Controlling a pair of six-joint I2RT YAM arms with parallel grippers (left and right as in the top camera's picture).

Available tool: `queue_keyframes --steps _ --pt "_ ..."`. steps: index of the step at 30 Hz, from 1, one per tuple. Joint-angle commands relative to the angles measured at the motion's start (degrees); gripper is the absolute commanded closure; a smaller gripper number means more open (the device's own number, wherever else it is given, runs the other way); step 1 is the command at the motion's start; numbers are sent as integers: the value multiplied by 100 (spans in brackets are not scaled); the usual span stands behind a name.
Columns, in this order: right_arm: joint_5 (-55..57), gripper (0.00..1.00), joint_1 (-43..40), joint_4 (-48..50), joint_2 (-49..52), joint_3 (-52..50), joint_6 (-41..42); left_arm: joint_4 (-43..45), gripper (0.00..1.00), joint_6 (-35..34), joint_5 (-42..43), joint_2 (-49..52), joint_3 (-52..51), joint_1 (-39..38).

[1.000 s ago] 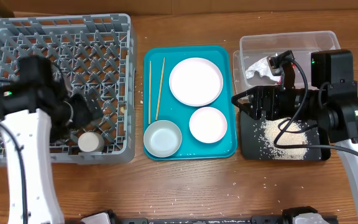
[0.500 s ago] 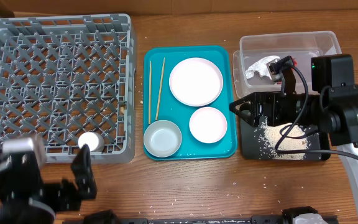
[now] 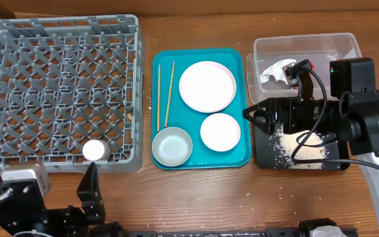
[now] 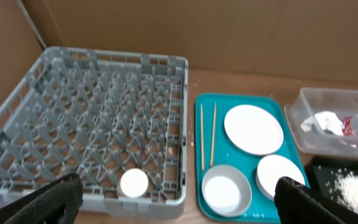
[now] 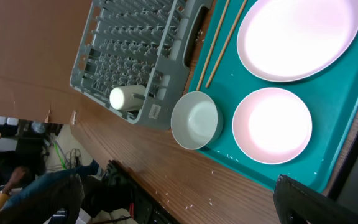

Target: Sort waste into correct bins and load items into the dishwasher

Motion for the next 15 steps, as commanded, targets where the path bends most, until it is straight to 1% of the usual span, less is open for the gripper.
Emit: queue_keyframes --steps 1,7,8,9,11,12,13,15 --pt "15 1 28 24 -94 90 -39 -177 0 -57 87 9 -33 -20" --pt "13 0 55 -31 -111 90 -39 -529 0 -57 87 9 -33 -20" --pt "96 0 55 -92 -155 87 -103 -568 0 -59 87 9 -33 -20" --pt "474 0 57 -28 -256 87 -227 -601 0 -57 87 9 -33 -20" --pt "1073 0 96 350 -492 0 -267 -660 0 -57 87 9 -33 -20" --pt "1366 0 168 866 -800 -221 -581 -699 0 -57 85 9 -33 -22" --pt "1471 0 227 1539 -1222 -643 -1115 -715 0 -59 87 9 -33 -22" --pt "1475 0 227 2236 -1740 -1279 -1523 -752 0 -57 87 9 -33 -20"
